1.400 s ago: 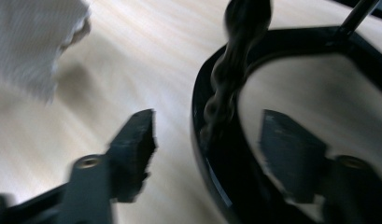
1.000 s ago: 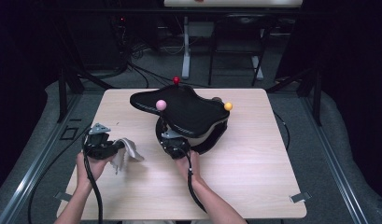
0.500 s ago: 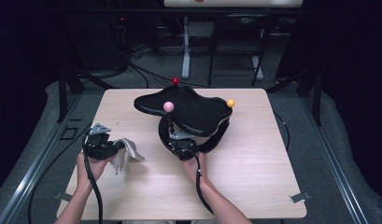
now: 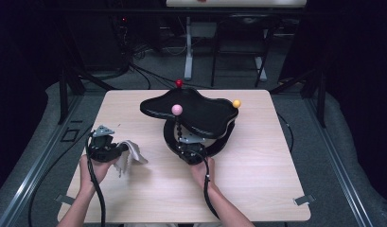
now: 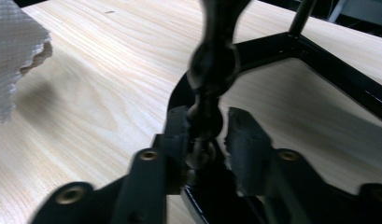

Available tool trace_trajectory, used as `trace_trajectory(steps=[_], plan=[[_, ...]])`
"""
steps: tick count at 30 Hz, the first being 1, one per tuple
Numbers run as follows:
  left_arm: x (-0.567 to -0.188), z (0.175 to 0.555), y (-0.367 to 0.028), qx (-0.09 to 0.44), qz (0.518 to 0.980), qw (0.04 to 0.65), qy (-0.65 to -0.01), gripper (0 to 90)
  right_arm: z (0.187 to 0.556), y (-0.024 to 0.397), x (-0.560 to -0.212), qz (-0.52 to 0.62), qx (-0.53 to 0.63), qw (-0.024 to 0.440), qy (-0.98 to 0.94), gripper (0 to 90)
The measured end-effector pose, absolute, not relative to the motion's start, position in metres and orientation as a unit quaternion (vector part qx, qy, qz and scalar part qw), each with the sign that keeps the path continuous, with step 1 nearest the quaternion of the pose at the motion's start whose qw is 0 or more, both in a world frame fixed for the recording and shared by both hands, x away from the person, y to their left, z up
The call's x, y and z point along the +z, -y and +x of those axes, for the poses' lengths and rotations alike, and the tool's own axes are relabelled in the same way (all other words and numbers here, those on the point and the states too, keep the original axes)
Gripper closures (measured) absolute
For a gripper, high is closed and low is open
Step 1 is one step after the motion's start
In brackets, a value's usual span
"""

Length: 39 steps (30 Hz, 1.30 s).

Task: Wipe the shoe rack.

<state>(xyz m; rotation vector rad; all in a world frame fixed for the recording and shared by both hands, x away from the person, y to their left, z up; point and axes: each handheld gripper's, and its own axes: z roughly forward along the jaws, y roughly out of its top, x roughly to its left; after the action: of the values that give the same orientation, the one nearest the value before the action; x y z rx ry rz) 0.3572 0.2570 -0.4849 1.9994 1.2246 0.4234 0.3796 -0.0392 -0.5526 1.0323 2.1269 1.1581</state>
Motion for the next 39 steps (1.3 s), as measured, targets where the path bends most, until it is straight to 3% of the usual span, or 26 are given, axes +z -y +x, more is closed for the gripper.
trace_trajectory(steps=[30,35,39], plan=[[-0.485,0.356,-0.257,0.167,0.777,0.370,-0.481,82.8,0.364,0.090,-0.545,0.384,0.360,0.267,-0.807,71.2],[-0.485,0.357,-0.255,0.167,0.780,0.368,-0.478,82.8,0.364,0.090,-0.540,0.402,0.372,0.272,-0.792,56.8],[-0.486,0.357,-0.256,0.166,0.779,0.368,-0.479,82.8,0.358,0.084,-0.534,0.405,0.382,0.304,-0.773,57.6]])
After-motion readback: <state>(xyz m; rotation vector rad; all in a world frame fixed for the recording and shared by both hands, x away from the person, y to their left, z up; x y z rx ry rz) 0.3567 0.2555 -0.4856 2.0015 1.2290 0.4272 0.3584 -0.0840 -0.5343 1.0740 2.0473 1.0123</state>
